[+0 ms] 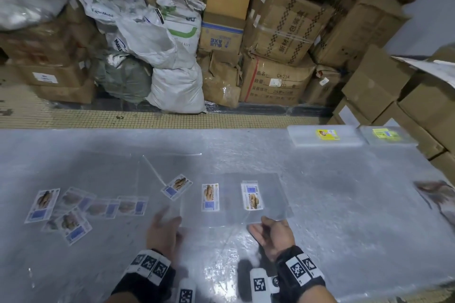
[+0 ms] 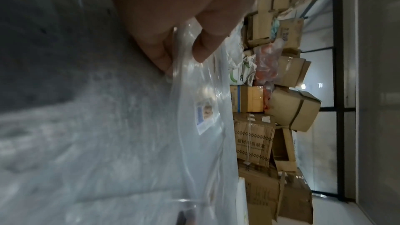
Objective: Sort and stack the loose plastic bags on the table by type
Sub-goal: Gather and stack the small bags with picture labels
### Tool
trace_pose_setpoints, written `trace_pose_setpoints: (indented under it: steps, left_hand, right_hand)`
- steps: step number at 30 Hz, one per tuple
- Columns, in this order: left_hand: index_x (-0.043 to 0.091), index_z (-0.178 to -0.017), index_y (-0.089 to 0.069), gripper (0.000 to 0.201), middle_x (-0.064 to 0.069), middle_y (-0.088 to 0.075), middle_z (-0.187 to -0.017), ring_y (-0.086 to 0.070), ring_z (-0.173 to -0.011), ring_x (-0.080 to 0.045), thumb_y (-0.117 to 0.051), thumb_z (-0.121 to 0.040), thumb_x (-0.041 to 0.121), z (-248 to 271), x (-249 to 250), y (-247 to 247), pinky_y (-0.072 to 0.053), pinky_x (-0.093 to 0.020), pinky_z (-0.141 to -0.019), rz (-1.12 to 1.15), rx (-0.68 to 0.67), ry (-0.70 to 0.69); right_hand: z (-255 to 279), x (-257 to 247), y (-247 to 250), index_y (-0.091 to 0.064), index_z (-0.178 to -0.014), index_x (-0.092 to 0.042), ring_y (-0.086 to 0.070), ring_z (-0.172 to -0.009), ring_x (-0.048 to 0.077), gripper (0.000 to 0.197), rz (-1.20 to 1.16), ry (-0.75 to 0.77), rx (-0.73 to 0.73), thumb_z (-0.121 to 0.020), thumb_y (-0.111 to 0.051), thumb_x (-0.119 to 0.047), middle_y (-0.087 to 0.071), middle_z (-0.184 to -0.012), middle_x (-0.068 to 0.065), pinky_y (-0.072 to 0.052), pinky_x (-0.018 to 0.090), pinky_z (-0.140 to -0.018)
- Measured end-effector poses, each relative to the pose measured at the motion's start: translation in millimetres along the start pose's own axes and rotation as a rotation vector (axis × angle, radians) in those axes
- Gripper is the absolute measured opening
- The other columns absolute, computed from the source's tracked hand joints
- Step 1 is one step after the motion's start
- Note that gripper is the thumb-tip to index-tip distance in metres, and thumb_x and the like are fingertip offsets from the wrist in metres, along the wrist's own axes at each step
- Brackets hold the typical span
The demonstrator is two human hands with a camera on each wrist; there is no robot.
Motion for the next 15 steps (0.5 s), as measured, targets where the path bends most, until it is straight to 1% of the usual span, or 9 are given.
trace_pose_setpoints:
  steps: [2, 3, 5, 6, 8, 10, 12, 13, 15]
  left_hand:
    - [0.029, -0.121, -0.054, 0.047, -0.013, -0.056, -0.069, -0.045, -0.051, -0.021, -0.065, -0.084, 0.002, 6, 2, -6, -0.042, -0.029, -0.051, 0.038, 0.077, -0.008]
    - [0.028, -0.124, -0.053, 0.051, -0.016, -0.056, -0.076, -0.045, -0.051, -0.021, -0.067, -0.083, 0.0, 7, 4, -8, -0.042, -0.029, -0.05, 0.061, 0.11, -0.026]
    - [0.027, -0.128, -0.051, 0.057, -0.019, -0.06, -0.091, -0.05, -0.057, -0.024, -0.069, -0.081, -0.001, 6, 7, -10, -0.045, -0.031, -0.052, 0.078, 0.175, -0.07]
    - [0.026, -0.126, -0.052, 0.057, -0.02, -0.062, -0.1, -0.056, -0.064, -0.027, -0.071, -0.08, -0.001, 6, 10, -8, -0.049, -0.036, -0.059, 0.068, 0.203, -0.104]
    - [0.028, -0.12, -0.054, 0.051, -0.018, -0.063, -0.118, -0.063, -0.089, -0.034, -0.074, -0.079, 0.004, 4, 16, -3, -0.052, -0.047, -0.079, 0.02, 0.228, -0.173]
    - [0.025, -0.124, -0.053, 0.049, -0.017, -0.059, -0.127, -0.062, -0.097, -0.032, -0.072, -0.083, 0.007, 5, 26, 3, -0.051, -0.043, -0.085, -0.043, 0.225, -0.221]
    - [0.014, -0.132, -0.049, 0.052, -0.017, -0.056, -0.126, -0.058, -0.085, -0.026, -0.068, -0.085, 0.002, 1, 39, 7, -0.048, -0.032, -0.075, -0.097, 0.247, -0.249]
    - [0.011, -0.137, -0.044, 0.057, -0.018, -0.055, -0.126, -0.056, -0.086, -0.026, -0.068, -0.085, 0.002, -3, 48, 8, -0.045, -0.032, -0.075, -0.17, 0.268, -0.263]
    - [0.016, -0.147, -0.033, 0.076, -0.02, -0.053, -0.131, -0.056, -0.099, -0.031, -0.072, -0.083, 0.009, -12, 64, 11, -0.046, -0.038, -0.085, -0.405, 0.281, -0.304]
  right_hand:
    - [-2, 0, 0, -0.047, -0.123, 0.002, -0.06, -0.046, 0.024, 0.031, 0.017, -0.013, -0.031, -0.093, -0.052, 0.006, -0.061, -0.059, 0.011, -0.06, 0.04, -0.072]
    - [-3, -1, -1, -0.049, -0.121, 0.003, -0.064, -0.051, 0.024, 0.029, 0.02, -0.019, -0.048, -0.093, -0.053, 0.006, -0.064, -0.064, 0.011, -0.061, 0.042, -0.073]
    - [-2, -4, 0, -0.05, -0.122, 0.002, -0.071, -0.074, 0.031, 0.031, 0.015, -0.045, -0.058, -0.092, -0.054, 0.008, -0.068, -0.094, 0.02, -0.062, 0.044, -0.067]
    - [-3, -4, 2, -0.05, -0.123, 0.001, -0.07, -0.084, 0.035, 0.033, 0.017, -0.058, -0.057, -0.091, -0.054, 0.009, -0.065, -0.109, 0.024, -0.062, 0.043, -0.063]
    - [-5, -4, 5, -0.048, -0.122, 0.001, -0.069, -0.089, 0.037, 0.033, 0.019, -0.065, -0.067, -0.091, -0.052, 0.01, -0.06, -0.121, 0.027, -0.062, 0.044, -0.063]
    - [-8, -5, 8, -0.048, -0.115, -0.003, -0.069, -0.085, 0.036, 0.03, 0.012, -0.054, -0.077, -0.09, -0.05, 0.013, -0.057, -0.118, 0.026, -0.058, 0.054, -0.081]
    - [-12, -8, 12, -0.047, -0.11, -0.006, -0.07, -0.083, 0.037, 0.029, 0.032, -0.043, -0.077, -0.089, -0.05, 0.015, -0.056, -0.113, 0.024, -0.045, 0.061, -0.1]
    - [-13, -10, 13, -0.048, -0.109, -0.005, -0.07, -0.085, 0.037, 0.028, 0.054, -0.042, -0.078, -0.089, -0.049, 0.015, -0.057, -0.112, 0.024, -0.044, 0.062, -0.1]
    - [-12, -16, 16, -0.049, -0.11, -0.001, -0.069, -0.089, 0.037, 0.025, 0.112, -0.035, -0.088, -0.09, -0.049, 0.014, -0.059, -0.108, 0.026, -0.054, 0.055, -0.085]
Point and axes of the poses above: each hand's wrist, its own z-axis away from the middle knuckle, its own y-axis out of the back of the hand, x = y × z, the point moved 1 cm from there along -z, towards the middle knuckle
